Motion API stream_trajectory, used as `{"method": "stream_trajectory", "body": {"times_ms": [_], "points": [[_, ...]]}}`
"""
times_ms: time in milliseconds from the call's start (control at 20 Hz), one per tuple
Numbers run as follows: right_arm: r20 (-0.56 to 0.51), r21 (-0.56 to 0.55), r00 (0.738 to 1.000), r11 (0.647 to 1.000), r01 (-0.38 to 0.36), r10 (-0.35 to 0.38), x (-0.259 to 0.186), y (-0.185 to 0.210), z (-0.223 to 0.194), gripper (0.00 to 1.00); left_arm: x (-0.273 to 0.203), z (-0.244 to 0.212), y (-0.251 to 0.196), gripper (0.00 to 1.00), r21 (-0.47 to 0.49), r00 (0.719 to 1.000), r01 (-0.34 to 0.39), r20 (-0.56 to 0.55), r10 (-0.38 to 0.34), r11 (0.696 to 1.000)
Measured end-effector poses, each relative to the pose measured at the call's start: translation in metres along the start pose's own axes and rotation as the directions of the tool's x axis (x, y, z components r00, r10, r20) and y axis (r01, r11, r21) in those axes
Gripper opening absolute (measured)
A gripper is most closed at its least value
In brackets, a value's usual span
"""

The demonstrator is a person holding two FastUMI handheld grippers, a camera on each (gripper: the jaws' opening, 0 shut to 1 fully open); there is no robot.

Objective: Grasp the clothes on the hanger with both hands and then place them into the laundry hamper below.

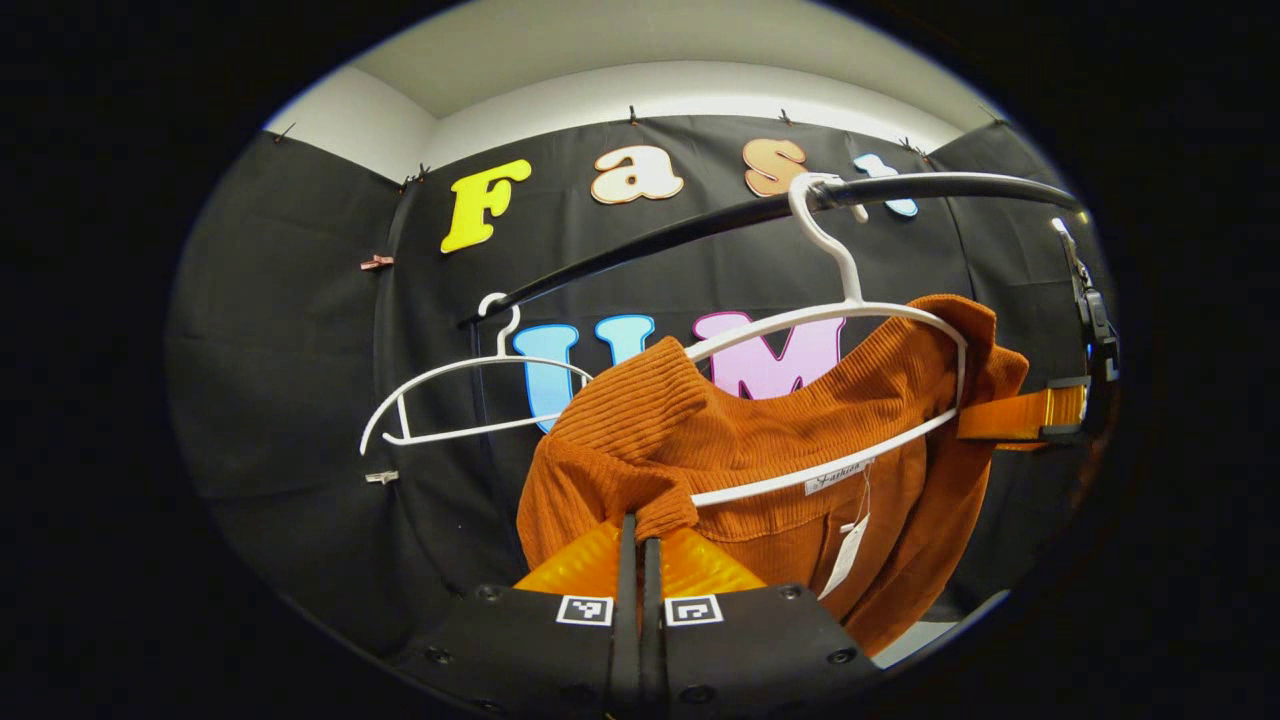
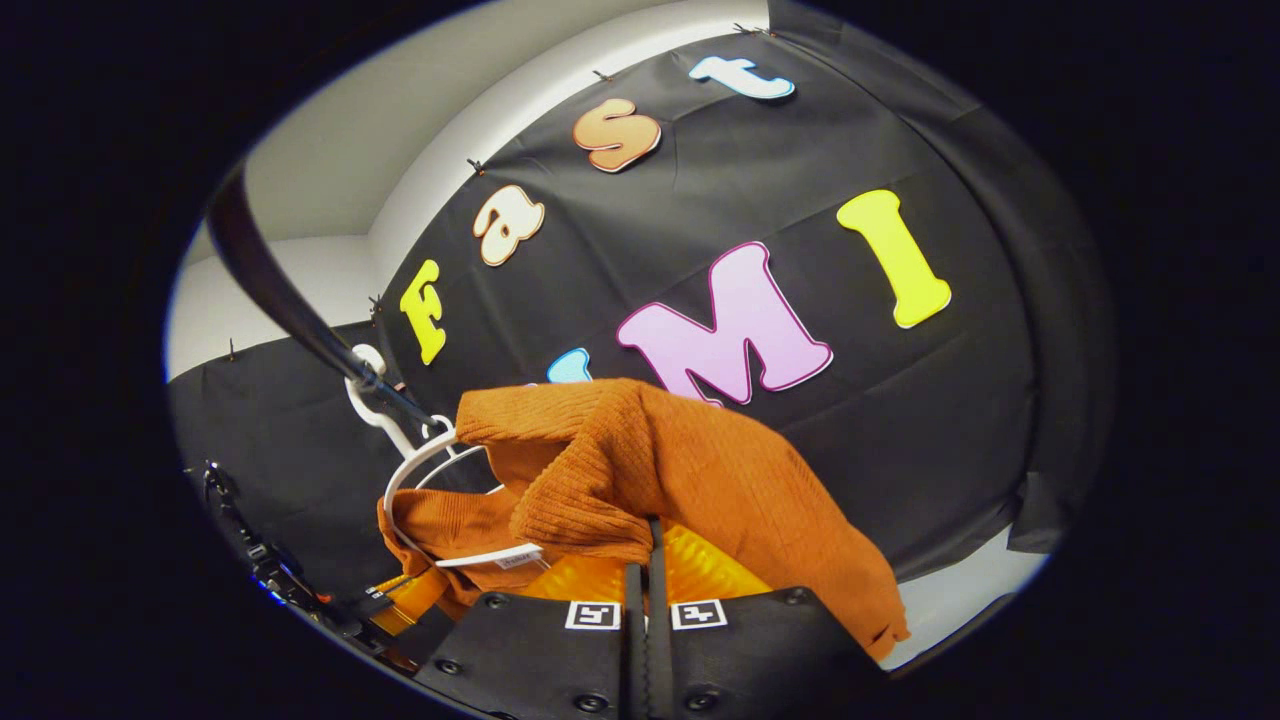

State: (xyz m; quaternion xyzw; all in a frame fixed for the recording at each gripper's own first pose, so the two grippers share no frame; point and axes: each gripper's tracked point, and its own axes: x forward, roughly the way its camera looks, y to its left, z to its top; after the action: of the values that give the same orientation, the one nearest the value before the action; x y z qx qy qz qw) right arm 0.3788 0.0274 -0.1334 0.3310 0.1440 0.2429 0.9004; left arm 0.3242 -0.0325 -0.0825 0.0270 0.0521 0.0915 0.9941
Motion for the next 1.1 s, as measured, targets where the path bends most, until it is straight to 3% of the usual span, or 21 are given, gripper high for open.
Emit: {"method": "stream_trajectory", "body": {"times_ms": [150,350,500,550,650,700,800,850,900,1100], "points": [[0.075,0.034,0.997,0.999,-0.001,-0.002,-0.003,-0.005,0.039,0.0,-0.004,0.009,0.006,0.05,0.0,1.0,-0.021,-0.011,0.021,1.0],[0.163,-0.022,0.986,0.999,0.046,-0.041,-0.005,-0.017,0.076,0.04,-0.009,0.032,0.025,0.05,0.008,0.997,-0.07,0.017,0.07,0.998],[0.218,-0.091,0.97,0.987,0.13,-0.107,0.0,-0.038,0.093,0.04,-0.006,0.038,0.036,0.05,-0.012,0.997,-0.08,-0.015,0.08,0.997],[0.231,-0.097,0.963,0.981,0.165,-0.139,0.0,-0.049,0.095,0.08,-0.005,0.037,0.038,0.05,-0.016,0.997,-0.077,-0.029,0.076,0.997],[0.244,-0.078,0.949,0.971,0.227,-0.202,0.003,-0.071,0.095,0.04,-0.006,0.035,0.047,0.05,-0.013,0.996,-0.076,-0.053,0.076,0.997],[0.235,-0.066,0.944,0.966,0.252,-0.23,0.005,-0.082,0.088,0.0,-0.007,0.031,0.049,0.05,-0.01,0.995,-0.072,-0.065,0.071,0.997],[0.193,-0.049,0.944,0.959,0.28,-0.266,0.007,-0.098,0.063,0.04,-0.007,0.021,0.053,0.05,-0.005,0.994,-0.068,-0.089,0.068,0.998],[0.168,-0.046,0.946,0.956,0.29,-0.279,0.007,-0.104,0.048,0.0,-0.007,0.014,0.053,0.05,-0.007,0.992,-0.066,-0.104,0.065,0.998],[0.141,-0.038,0.948,0.955,0.294,-0.286,0.008,-0.107,0.032,0.04,-0.009,0.005,0.055,0.05,-0.007,0.991,-0.067,-0.121,0.066,0.998],[0.049,-0.012,0.967,0.968,0.251,-0.251,0.004,-0.091,-0.026,0.04,-0.017,-0.035,0.068,0.05,-0.009,0.98,-0.081,-0.18,0.078,0.997]]}}
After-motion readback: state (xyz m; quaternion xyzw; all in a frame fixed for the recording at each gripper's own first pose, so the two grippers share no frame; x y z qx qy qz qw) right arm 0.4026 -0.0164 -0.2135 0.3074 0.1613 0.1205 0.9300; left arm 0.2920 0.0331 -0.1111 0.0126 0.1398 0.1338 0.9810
